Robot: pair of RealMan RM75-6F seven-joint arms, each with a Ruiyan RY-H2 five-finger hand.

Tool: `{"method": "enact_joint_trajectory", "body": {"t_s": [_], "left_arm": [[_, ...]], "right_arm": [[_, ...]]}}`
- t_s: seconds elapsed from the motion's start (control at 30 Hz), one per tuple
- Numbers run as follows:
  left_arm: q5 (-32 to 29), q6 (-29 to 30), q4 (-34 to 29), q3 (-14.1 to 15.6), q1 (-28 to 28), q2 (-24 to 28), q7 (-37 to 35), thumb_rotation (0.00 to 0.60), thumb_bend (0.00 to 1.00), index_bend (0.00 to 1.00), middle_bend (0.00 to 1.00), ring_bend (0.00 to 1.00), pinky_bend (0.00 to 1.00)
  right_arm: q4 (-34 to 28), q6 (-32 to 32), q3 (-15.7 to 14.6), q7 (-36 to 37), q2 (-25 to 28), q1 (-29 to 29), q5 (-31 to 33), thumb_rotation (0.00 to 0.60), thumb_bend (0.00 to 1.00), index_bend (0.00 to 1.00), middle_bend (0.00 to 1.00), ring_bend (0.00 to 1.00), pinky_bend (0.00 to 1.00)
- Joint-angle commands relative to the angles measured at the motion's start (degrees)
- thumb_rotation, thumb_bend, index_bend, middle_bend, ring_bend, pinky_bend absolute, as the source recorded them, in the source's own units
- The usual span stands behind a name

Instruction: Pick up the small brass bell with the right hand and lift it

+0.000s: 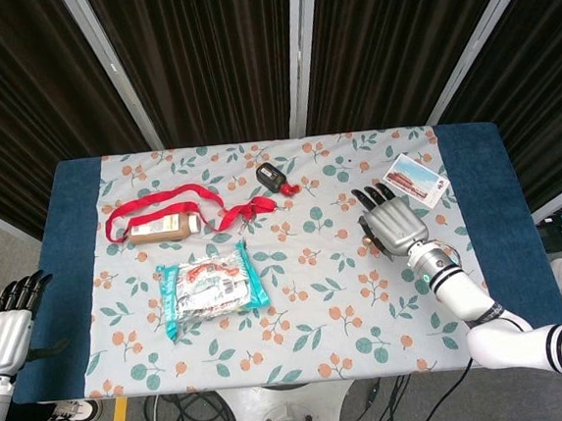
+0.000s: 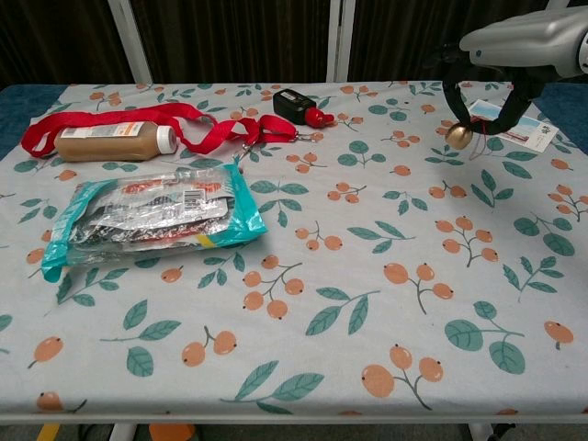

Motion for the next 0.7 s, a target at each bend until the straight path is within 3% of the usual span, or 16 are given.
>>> {"method": "enact_joint_trajectory", "body": {"t_s": [0.03, 0.33, 0.7], "left_arm": [[0.07, -0.1, 0.04, 0.05, -0.05, 0.01, -0.1, 0.6, 0.04, 0.01, 0.0, 0.0, 0.0], [-0.01, -0.26, 0.08, 0.03, -0.1, 0.23, -0.56, 0.599, 0.04, 0.01, 0.0, 0.0, 0.0], [0.01, 0.18, 0.95, 0.06, 0.22, -0.03, -1.61, 0.6, 0.04, 0.01, 0.0, 0.0, 0.0]], "right_arm": [[0.44, -1.37, -2.63, -3.93, -1.34, 1.88, 5.3, 0.6, 0.39, 0.74, 0.05, 0.0, 0.0], [5.15, -3.8, -5.34, -6.36, -6.11, 4.87, 11.06, 0.6, 0.39, 0.74, 0.05, 0.0, 0.0], [6.53, -2.98, -6.96, -6.95, -7.96, 6.25, 12.58, 0.6, 0.39, 0.74, 0.04, 0.0, 0.0]]}}
